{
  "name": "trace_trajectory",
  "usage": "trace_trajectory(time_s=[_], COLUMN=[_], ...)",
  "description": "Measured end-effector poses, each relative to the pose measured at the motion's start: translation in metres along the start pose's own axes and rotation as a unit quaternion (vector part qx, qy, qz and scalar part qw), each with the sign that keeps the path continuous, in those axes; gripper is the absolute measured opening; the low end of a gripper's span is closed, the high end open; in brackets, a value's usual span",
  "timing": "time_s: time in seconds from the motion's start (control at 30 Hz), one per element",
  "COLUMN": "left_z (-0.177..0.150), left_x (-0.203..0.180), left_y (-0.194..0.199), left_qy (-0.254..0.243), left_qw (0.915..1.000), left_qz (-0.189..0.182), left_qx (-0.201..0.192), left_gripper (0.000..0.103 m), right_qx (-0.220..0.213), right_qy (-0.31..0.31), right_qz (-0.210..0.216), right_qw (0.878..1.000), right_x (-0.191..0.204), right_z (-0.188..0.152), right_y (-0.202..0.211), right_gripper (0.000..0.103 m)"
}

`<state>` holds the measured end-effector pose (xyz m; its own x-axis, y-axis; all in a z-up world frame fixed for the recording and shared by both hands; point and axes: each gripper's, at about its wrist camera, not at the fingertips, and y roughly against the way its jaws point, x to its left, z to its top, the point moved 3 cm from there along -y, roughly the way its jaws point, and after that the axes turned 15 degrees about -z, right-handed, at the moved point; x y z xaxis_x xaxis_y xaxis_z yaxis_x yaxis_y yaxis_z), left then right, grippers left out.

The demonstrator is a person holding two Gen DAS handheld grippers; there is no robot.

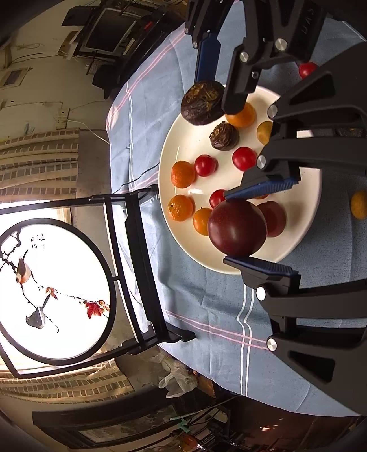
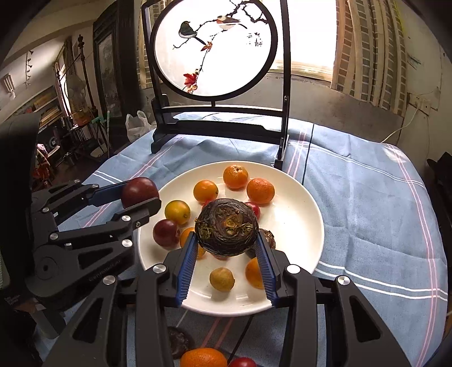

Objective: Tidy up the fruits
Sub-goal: 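Carry the brown fruit and the plum onto the plate and open both grippers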

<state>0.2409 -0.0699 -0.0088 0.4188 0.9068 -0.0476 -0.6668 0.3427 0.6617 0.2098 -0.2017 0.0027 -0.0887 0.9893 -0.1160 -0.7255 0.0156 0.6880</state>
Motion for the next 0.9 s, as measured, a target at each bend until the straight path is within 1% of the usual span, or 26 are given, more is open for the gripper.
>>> trace_trajectory(time_s=[0.07,0.17,0.43,0.53,0.63,0.7,0.9], left_z=[0.002,0.003,-0.005,-0.003,0.001,0.003,0.006], left_x=[0.007,0.009,-0.004,-0.002,-0.004,-0.008,-0.016], left_y=[0.003,0.003,-0.007,-0.012,-0.022,-0.029,-0.037], left_qy=[0.007,0.006,-0.020,-0.014,-0.012,-0.022,-0.034], left_qw=[1.0000,1.0000,0.9997,0.9998,0.9996,0.9994,0.9991], left_qz=[0.002,-0.001,-0.007,-0.002,0.000,0.006,0.006], left_qx=[-0.004,-0.005,0.010,0.016,0.024,0.028,0.026], left_gripper=[0.039,0.039,0.039,0.039,0.039,0.039,0.039], right_qx=[0.000,0.009,0.020,0.025,0.032,0.035,0.031], right_qy=[-0.002,-0.002,-0.007,-0.009,-0.011,-0.014,-0.019], right_qz=[-0.004,-0.003,-0.009,-0.015,-0.016,-0.019,-0.017], right_qw=[1.000,1.000,1.000,1.000,0.999,0.999,0.999], right_x=[-0.004,-0.005,-0.010,-0.013,-0.011,-0.010,-0.006], right_z=[0.001,0.001,0.004,0.004,0.012,0.018,0.034], right_y=[-0.002,-0.009,-0.022,-0.027,-0.037,-0.045,-0.053], right_gripper=[0.042,0.042,0.042,0.042,0.042,0.042,0.042])
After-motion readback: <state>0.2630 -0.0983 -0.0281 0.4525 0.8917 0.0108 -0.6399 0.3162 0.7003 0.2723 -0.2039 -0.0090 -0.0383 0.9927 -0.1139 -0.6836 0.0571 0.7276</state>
